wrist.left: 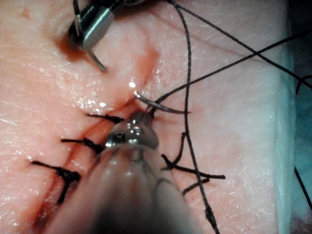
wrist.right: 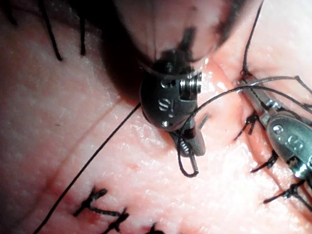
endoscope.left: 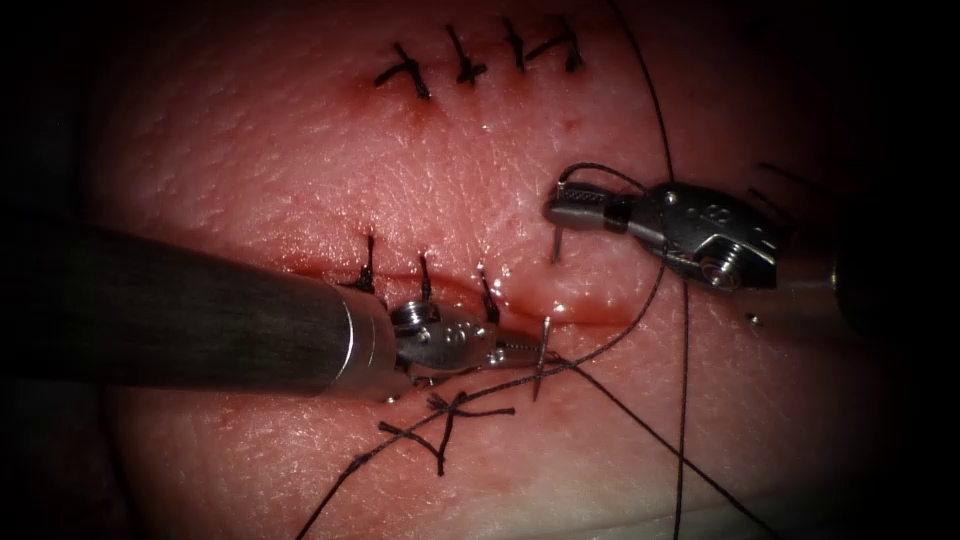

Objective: Wound Closure
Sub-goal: Insert needle into the flesh atop the incision using the right needle driver

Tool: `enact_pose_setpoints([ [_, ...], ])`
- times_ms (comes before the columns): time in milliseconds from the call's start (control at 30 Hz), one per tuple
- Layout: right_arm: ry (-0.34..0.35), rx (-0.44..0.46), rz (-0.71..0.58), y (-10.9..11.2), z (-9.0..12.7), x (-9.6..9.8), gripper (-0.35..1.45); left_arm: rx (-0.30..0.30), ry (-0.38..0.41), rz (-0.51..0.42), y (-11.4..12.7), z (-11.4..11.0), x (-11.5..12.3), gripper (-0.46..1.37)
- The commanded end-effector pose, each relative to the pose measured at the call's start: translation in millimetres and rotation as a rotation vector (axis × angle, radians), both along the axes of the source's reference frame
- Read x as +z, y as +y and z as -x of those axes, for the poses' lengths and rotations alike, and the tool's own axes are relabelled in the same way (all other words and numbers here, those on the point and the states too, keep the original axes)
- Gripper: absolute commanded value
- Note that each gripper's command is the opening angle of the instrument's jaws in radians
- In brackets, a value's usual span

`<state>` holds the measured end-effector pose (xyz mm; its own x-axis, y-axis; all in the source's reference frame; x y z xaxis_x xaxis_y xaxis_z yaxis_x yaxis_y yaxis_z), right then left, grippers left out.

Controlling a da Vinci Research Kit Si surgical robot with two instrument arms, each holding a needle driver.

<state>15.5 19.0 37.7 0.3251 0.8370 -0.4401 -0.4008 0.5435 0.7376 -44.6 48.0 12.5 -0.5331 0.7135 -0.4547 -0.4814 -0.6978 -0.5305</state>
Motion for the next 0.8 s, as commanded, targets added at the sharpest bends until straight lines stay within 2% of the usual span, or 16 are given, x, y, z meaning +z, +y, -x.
enact_pose_setpoints([
  [33, 0.007, 0.003, -0.049, -0.2, -0.2, -0.1, -0.35, 0.001, -0.002, -0.003, 0.0, 0.1, 0.0, -0.21],
  [167, 0.039, 0.011, -0.209, -2.0, -0.4, -0.1, -0.35, 0.0, -0.002, -0.005, 0.2, 0.2, 0.0, -0.21],
  [233, 0.041, 0.007, -0.234, -2.3, -0.4, -0.2, -0.35, -0.001, -0.002, -0.005, 0.2, 0.2, 0.0, -0.2],
  [533, -0.015, 0.007, -0.444, -4.2, -0.5, -0.4, -0.35, 0.0, -0.003, -0.007, 0.3, 0.1, -0.1, -0.18],
  [800, -0.032, -0.063, -0.545, -6.0, -0.6, -0.2, -0.35, 0.001, -0.003, -0.006, 0.2, 0.0, -0.1, -0.18],
])
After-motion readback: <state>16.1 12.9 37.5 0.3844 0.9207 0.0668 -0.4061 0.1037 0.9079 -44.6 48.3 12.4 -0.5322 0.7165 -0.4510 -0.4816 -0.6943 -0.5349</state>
